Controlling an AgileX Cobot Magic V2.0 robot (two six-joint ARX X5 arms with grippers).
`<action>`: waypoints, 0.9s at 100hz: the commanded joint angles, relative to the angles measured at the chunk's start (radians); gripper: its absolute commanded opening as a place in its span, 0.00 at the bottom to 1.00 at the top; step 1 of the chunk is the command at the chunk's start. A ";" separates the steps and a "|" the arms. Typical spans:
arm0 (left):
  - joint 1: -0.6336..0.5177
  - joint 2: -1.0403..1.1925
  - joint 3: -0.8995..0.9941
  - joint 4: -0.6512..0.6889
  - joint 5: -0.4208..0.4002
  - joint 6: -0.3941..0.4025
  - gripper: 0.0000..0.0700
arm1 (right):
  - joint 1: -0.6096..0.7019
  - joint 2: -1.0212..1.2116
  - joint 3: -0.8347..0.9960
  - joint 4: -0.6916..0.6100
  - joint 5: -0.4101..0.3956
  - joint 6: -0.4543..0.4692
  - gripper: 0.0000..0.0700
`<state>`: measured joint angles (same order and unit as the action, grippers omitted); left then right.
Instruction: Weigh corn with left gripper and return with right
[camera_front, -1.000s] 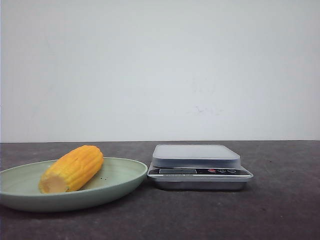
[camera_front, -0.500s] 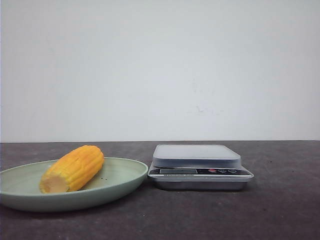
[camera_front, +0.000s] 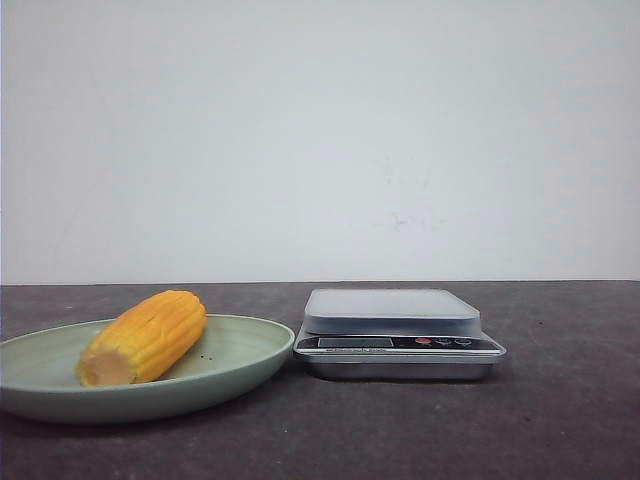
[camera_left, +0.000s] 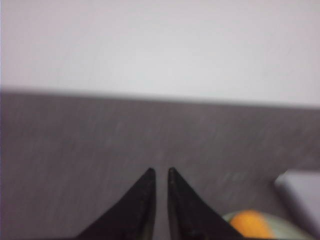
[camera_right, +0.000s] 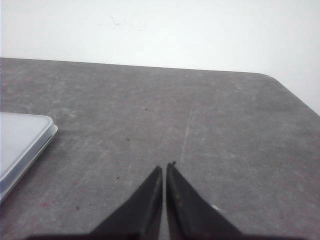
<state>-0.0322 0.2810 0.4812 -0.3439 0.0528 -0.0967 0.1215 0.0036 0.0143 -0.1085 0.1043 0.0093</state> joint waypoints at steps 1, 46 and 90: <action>0.019 -0.026 -0.035 0.026 0.004 0.009 0.00 | 0.000 0.000 -0.001 0.011 0.001 0.017 0.01; 0.076 -0.262 -0.381 0.029 0.148 0.005 0.00 | 0.000 0.000 -0.001 0.011 0.000 0.017 0.01; 0.087 -0.278 -0.444 0.091 -0.032 0.035 0.00 | 0.000 0.000 -0.001 0.011 0.000 0.017 0.01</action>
<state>0.0521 0.0044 0.0551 -0.2462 0.0303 -0.0856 0.1215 0.0036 0.0143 -0.1078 0.1043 0.0139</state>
